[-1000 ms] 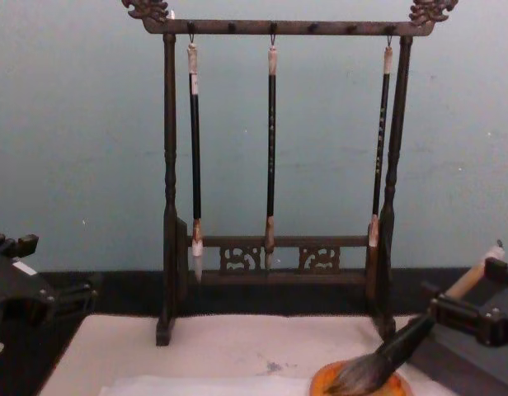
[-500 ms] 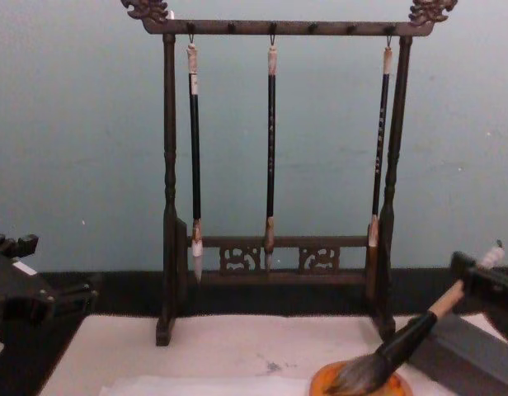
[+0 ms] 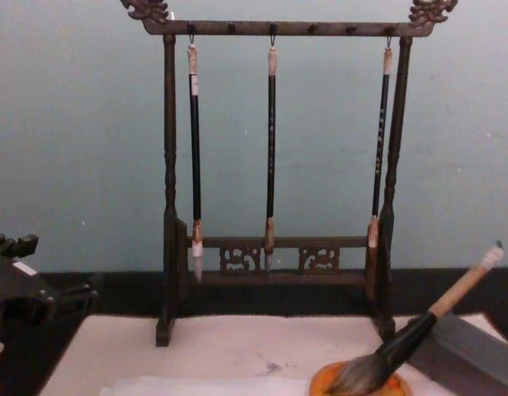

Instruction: Pick up the brush from the inkstone, write on the paper, then place the brush back to its original position.

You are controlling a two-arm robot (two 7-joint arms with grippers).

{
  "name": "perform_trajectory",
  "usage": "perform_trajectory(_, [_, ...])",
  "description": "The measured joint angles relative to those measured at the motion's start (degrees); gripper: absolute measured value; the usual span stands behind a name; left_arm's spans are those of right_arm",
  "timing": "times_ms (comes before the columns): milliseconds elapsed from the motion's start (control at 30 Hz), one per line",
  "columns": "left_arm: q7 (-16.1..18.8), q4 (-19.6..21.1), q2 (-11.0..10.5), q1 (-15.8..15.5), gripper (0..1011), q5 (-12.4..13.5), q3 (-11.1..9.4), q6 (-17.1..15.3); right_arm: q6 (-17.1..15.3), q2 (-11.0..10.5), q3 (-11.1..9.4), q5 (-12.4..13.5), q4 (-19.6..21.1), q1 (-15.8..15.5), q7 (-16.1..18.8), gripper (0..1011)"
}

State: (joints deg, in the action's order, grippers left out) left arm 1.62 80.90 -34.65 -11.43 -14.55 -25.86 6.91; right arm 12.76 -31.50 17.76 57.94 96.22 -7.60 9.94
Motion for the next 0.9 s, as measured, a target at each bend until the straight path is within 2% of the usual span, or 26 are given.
perform_trajectory(33, [0.0, 0.0, 0.0, 0.0, 1010, 0.0, 0.0, 0.0, -0.3, 0.1, -0.5, 1.4, 0.1, -0.4, 0.8, 1000])
perform_trajectory(67, [0.0, 0.0, 0.0, 0.0, 1010, 0.0, 0.0, 0.0, -1.1, 0.4, -1.3, 3.8, 0.2, -1.1, 2.2, 1000])
perform_trajectory(200, [0.0, 0.0, 0.0, 0.0, 1010, 0.0, 0.0, 0.0, -3.5, 0.8, -3.3, 8.8, -0.1, -2.2, 5.2, 1000])
perform_trajectory(300, [0.0, 0.0, 0.0, 0.0, 1009, 0.0, 0.0, 0.0, -5.5, 0.8, -4.4, 11.1, -0.8, -2.4, 6.3, 1000])
perform_trajectory(400, [0.0, 0.0, 0.0, 0.0, 1010, 0.0, 0.0, 0.0, -7.1, 0.9, -5.0, 12.1, -1.5, -1.9, 6.4, 1000])
perform_trajectory(500, [0.0, 0.0, 0.0, 0.0, 1010, 0.0, 0.0, 0.0, -10.0, 0.6, -5.1, 12.7, -3.4, 0.1, 5.3, 1000])
perform_trajectory(600, [0.0, 0.0, 0.0, 0.0, 1010, 0.0, 0.0, 0.0, -12.0, 0.5, -4.8, 12.9, -5.3, 2.8, 4.2, 1000])
perform_trajectory(633, [0.0, 0.0, 0.0, 0.0, 1010, 0.0, 0.0, 0.0, -12.0, 0.5, -4.8, 12.9, -5.3, 2.8, 4.2, 1000])
perform_trajectory(900, [0.0, 0.0, 0.0, 0.0, 1010, 0.0, 0.0, 0.0, -16.3, 1.4, -2.6, 12.6, -11.3, 11.2, 1.8, 1000])
